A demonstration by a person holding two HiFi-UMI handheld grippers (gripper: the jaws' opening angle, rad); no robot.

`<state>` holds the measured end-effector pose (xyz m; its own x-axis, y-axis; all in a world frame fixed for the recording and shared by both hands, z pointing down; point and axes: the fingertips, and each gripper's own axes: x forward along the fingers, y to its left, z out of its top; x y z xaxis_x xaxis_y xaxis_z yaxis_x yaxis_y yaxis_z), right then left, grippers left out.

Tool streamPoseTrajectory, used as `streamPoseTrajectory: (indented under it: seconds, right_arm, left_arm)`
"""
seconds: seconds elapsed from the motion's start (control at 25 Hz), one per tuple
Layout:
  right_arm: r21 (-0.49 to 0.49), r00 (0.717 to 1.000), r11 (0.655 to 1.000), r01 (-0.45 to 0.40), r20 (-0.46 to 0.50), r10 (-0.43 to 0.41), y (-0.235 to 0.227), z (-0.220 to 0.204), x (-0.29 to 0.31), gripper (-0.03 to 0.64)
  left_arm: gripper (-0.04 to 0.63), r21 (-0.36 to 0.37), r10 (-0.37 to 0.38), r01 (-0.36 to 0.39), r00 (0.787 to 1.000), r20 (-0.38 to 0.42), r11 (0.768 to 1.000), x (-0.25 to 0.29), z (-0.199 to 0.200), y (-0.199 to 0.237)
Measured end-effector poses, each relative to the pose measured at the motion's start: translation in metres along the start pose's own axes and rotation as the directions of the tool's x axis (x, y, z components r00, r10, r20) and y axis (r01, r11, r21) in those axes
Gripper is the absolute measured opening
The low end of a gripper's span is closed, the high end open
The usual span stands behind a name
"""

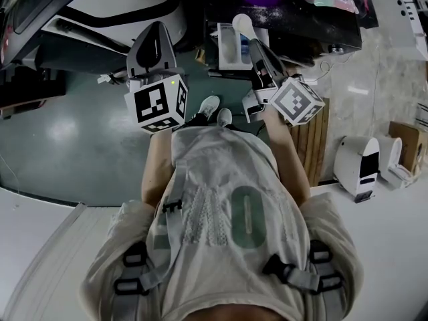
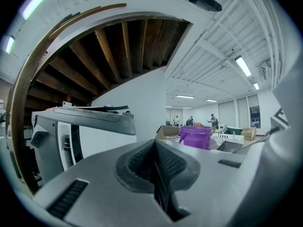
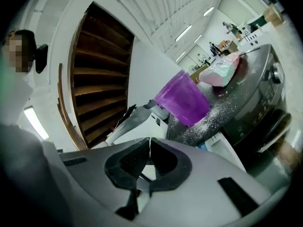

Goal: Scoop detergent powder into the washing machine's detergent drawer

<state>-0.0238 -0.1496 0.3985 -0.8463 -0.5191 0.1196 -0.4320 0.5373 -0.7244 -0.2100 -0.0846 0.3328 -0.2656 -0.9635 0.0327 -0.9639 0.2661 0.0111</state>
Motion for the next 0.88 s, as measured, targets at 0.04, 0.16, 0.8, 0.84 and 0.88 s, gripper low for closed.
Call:
streamPoseTrajectory:
  seconds: [0.04,0.16,0.8,0.84,0.88]
  right_arm:
    - [-0.029,1.000,1.000,0.007,-0.014,-0.008,0.000,-0.001,0.001,0.009]
    - [-0.137,0.998,0.990,0.024,-0.063,-0.032,0.000,-0.004,0.006,0.009]
    - [-0.760,0.917,0.649,0.016,-0.248,-0.313,-0.013,-0.042,0.016,0.009]
    - [-0.785,0.910,0.620,0.007,-0.252,-0.329,-0.014,-0.044,0.017,0.009]
    - [-0.807,0.904,0.591,-0.002,-0.255,-0.345,-0.015,-0.046,0.017,0.009]
  left_arm:
    - [0.020,0.000,0.001,-0.001,1.000,-0.003,1.000,0.001,-0.001,0.000]
    - [0.020,-0.004,0.003,-0.003,1.000,-0.012,1.000,0.003,-0.005,0.002]
    - [0.020,0.003,0.032,-0.032,0.999,-0.040,0.999,0.007,-0.016,0.017]
    - [0.020,0.003,0.034,-0.034,0.999,-0.041,0.999,0.007,-0.016,0.018]
    - [0.020,0.002,0.036,-0.036,0.998,-0.041,0.999,0.007,-0.017,0.019]
